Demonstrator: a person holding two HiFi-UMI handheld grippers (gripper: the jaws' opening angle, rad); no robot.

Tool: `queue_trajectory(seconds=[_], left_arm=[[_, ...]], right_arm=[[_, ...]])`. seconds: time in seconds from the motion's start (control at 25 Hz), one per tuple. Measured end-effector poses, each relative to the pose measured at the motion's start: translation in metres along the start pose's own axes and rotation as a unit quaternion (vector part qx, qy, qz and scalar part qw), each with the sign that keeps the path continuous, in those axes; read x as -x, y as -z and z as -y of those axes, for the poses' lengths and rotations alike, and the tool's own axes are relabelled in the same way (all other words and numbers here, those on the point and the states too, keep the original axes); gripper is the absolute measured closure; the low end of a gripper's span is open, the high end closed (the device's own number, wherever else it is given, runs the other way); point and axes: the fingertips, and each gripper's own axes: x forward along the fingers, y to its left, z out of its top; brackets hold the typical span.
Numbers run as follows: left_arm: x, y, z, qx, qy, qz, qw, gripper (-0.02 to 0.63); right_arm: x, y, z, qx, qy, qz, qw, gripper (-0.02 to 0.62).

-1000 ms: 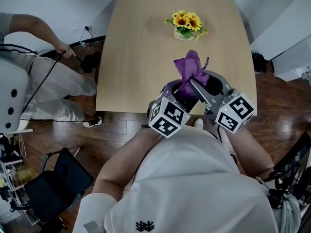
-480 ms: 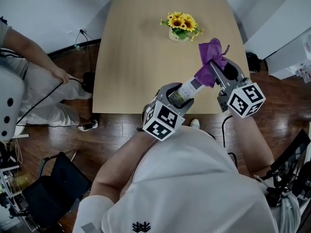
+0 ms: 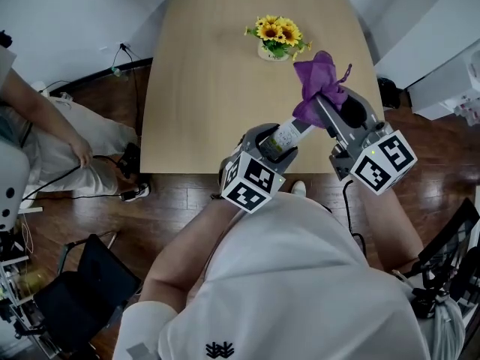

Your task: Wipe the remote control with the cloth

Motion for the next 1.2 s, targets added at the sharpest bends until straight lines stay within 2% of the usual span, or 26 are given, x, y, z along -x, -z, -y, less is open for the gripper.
queue_trajectory(seconds=[0.2,0.36,0.52,0.72,0.84,1.2], left_arm=[[-0.007,-0.006,-0.001,0.001,-0.004,0.002,1.0,0.33],[-0.005,-0.009,-0.007,0.002,-0.006,0.009,0.9999,0.33],[0.0,-0.014,-0.008,0.004,-0.007,0.012,0.9999,0.33],[0.005,-0.013,-0.007,0.007,-0.007,0.011,0.9999,0.33],[0.006,-0.009,-0.005,0.008,-0.004,0.01,0.9999,0.33],[0.01,-0.01,0.0,0.001,0.001,0.015,0.9999,0.33]], right_arm=[[-0.011,0.014,-0.067,-0.032,-0.084,-0.008,0.996,0.469],[-0.022,0.041,-0.083,-0.059,-0.099,-0.027,0.993,0.469],[-0.023,0.055,-0.081,-0.053,-0.088,-0.031,0.994,0.469],[-0.021,0.061,-0.071,0.008,-0.068,-0.031,0.997,0.471],[-0.019,0.061,-0.058,0.019,-0.053,-0.031,0.998,0.47],[-0.002,0.041,0.006,0.037,0.029,-0.021,0.999,0.471]])
